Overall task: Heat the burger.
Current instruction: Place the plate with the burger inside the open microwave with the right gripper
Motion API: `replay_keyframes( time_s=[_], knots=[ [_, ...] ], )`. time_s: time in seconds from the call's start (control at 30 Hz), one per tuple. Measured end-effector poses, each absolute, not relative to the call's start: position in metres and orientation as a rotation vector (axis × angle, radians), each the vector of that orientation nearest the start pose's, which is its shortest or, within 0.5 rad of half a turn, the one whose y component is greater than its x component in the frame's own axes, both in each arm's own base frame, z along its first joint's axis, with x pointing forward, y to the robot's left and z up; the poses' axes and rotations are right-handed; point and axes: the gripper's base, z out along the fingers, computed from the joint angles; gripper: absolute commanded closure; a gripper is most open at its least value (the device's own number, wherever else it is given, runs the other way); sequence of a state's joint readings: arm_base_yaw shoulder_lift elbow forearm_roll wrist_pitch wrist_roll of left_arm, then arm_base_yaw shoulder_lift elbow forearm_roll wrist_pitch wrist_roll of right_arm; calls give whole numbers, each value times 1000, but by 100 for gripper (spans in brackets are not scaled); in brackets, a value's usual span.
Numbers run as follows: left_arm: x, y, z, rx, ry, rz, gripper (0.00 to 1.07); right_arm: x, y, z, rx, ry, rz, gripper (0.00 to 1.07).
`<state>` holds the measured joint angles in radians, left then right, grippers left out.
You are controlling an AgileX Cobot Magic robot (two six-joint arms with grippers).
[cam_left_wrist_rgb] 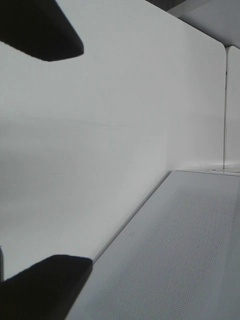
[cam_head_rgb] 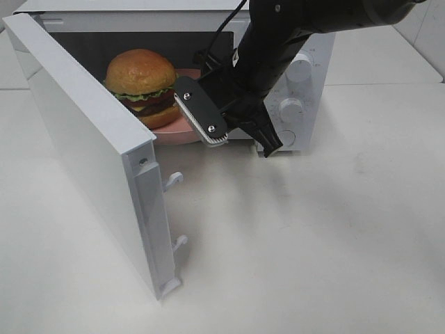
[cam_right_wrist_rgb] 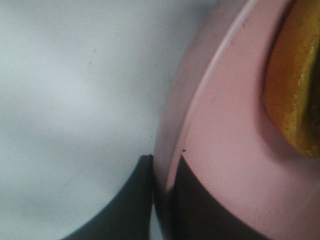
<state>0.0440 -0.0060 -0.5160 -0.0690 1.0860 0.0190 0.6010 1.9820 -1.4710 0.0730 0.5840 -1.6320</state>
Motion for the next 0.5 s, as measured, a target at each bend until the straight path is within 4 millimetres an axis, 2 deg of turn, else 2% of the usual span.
replay_keyframes(
  time_s=[0.5],
  knots=[
    [-9, -6, 280, -20, 2046, -43, 9, 381, 263, 203, -2254, 1209, -358, 107]
  ],
)
